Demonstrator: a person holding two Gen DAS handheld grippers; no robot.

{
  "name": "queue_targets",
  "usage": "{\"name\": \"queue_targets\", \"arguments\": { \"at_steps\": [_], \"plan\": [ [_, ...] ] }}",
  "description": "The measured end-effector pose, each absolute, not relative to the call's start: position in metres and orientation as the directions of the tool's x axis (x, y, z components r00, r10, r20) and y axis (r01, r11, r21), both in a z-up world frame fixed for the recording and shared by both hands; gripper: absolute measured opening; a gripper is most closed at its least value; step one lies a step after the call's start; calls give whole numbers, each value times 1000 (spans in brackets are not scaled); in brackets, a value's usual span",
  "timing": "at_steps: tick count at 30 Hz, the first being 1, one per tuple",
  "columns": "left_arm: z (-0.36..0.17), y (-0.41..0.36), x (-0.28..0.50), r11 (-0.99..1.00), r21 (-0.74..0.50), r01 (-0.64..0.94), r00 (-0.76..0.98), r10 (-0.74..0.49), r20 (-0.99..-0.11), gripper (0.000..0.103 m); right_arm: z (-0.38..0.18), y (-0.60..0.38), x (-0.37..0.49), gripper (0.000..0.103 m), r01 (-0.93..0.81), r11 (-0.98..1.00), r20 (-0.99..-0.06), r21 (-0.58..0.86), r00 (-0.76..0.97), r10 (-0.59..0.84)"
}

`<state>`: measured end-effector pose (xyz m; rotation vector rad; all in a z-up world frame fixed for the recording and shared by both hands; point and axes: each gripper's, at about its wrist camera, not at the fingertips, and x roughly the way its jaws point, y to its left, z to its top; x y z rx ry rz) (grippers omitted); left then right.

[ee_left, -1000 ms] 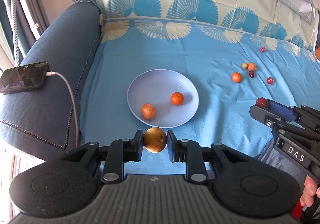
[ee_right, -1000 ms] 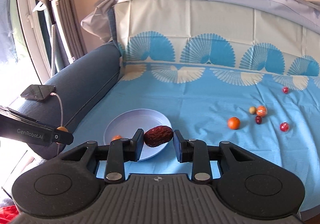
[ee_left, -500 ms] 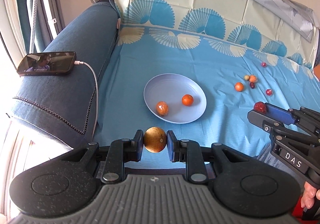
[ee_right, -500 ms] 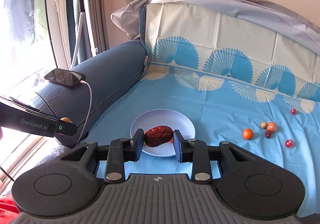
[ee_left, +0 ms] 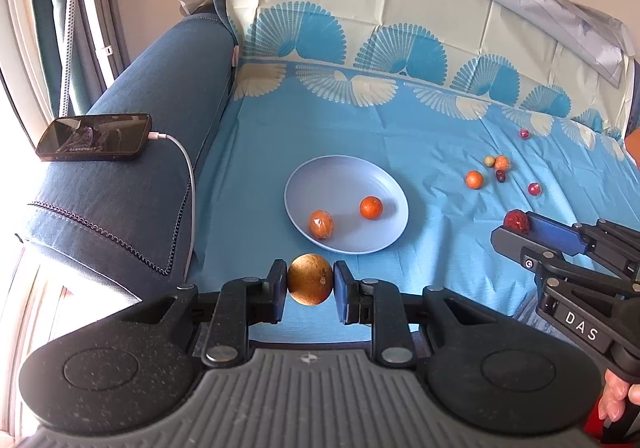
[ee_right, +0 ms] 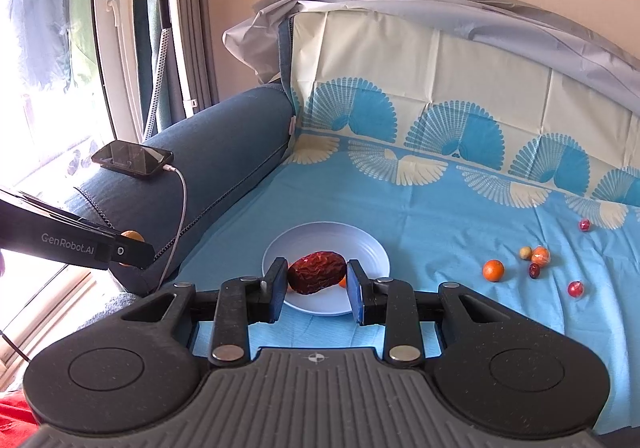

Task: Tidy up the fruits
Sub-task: 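Carry the longan and date over the plate and open both tools to release them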

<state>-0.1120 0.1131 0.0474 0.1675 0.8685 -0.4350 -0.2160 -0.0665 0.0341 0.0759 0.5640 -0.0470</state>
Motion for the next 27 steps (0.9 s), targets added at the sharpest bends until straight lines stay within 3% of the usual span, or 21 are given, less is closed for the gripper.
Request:
{"name": "queue_targets", "arguments": {
  "at_steps": [27],
  "plan": [
    [26, 89, -64, 903, -8, 430, 532, -260, -806, 27, 13, -77, -188, 33, 82, 993, -593, 87, 805, -14]
  ]
}}
